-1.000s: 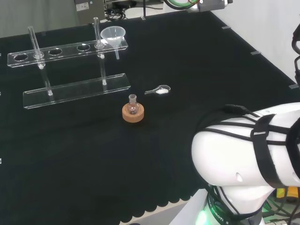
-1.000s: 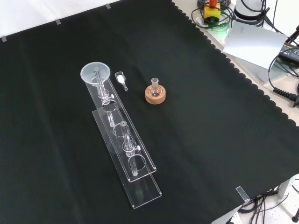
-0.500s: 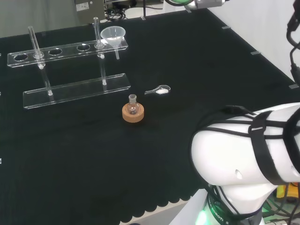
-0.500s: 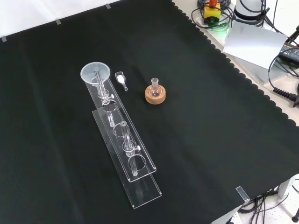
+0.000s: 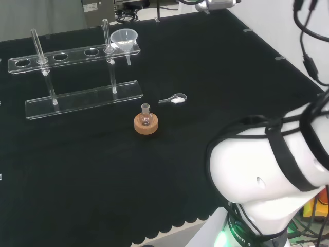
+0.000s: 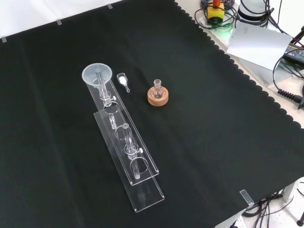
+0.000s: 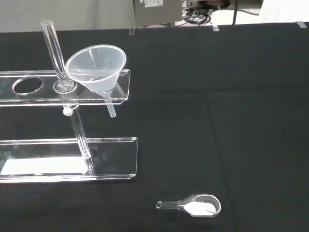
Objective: Pick up the funnel from the transparent funnel stand.
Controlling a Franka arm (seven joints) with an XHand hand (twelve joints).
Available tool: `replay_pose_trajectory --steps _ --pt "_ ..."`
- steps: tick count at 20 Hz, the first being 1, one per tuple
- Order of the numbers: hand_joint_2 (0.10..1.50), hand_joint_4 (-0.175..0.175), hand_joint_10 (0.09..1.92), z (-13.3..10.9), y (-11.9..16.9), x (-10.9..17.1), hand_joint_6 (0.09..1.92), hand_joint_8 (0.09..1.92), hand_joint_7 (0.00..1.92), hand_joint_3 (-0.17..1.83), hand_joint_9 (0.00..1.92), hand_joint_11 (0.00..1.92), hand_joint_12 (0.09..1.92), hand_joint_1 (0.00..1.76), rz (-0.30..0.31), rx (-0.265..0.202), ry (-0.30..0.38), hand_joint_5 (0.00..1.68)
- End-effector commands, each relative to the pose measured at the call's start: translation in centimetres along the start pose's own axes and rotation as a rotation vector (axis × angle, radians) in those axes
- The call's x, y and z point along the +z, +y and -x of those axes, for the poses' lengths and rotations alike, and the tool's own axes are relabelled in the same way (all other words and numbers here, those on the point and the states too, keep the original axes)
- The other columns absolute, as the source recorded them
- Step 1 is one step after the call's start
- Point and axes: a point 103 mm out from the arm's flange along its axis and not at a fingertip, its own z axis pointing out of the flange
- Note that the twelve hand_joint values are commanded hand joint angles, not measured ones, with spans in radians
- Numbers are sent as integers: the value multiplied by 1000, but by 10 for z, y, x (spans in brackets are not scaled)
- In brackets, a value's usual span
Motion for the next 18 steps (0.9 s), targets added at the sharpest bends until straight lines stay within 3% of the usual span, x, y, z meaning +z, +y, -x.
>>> replay_pose_trajectory --steps 1,5,11,18 --pt "1251 6 589 8 95 27 87 493 60 369 182 0 1243 0 -10 -62 10 239" --pt "1214 7 593 -1 126 40 87 498 77 342 195 0 1241 29 -43 -103 -24 231" --pt "1092 6 615 -29 162 53 87 532 148 279 242 0 1255 237 -96 -159 -82 228" --pt "978 6 639 -59 196 84 87 568 136 251 256 0 1299 375 -230 -209 -153 183"
